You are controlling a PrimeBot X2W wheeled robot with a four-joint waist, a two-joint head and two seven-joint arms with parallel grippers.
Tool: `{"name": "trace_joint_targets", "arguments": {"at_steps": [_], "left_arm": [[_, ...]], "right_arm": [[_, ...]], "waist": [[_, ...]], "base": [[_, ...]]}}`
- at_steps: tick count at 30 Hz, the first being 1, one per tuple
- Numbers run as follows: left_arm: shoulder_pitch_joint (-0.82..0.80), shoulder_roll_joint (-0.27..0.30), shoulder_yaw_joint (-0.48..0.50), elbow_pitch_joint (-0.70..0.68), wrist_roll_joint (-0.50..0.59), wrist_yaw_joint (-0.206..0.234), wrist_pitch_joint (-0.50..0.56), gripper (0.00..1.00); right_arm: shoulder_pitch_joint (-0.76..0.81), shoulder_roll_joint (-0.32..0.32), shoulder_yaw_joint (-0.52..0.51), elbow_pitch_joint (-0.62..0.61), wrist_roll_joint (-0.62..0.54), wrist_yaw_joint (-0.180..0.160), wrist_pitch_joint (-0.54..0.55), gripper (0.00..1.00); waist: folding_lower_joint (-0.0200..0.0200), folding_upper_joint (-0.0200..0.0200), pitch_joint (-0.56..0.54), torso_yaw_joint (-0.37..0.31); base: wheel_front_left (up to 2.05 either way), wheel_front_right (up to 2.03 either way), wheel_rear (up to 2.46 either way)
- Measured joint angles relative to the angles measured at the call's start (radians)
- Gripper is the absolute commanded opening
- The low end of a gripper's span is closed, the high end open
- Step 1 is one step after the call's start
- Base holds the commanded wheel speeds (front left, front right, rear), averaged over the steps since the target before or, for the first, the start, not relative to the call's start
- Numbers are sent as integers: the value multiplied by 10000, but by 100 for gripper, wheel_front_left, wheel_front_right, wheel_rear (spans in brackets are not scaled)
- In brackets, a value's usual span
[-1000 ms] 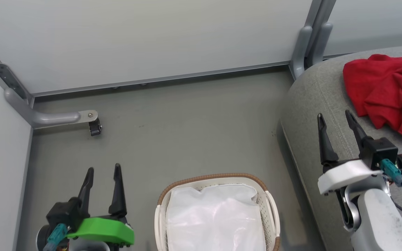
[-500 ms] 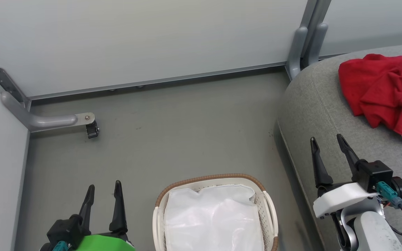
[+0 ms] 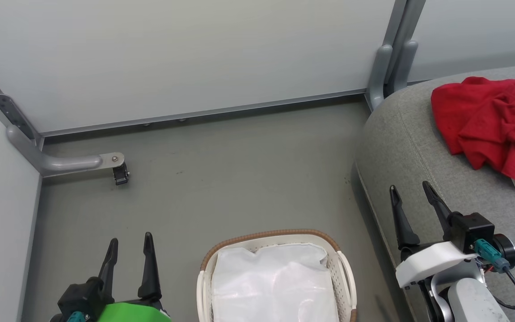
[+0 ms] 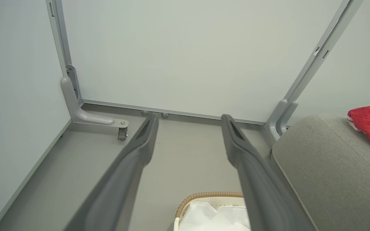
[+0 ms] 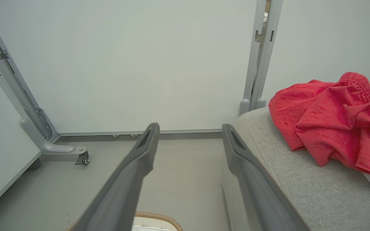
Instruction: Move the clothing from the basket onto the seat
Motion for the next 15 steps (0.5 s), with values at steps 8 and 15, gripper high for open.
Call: {"name": "trace_joint_targets", "arguments": {"at_steps": [8,15], "left_arm": [[18,0,69,-15,52,4,0,100],[29,0,79,-21,71,4,0,100]], "right_arm": [[31,0,44,56,69,0,0,100],[39,0,59,71,100,0,0,100]], "waist": [[0,0,-92,66],[0,0,-117,115]], "base": [[0,0,0],[0,0,0]]}}
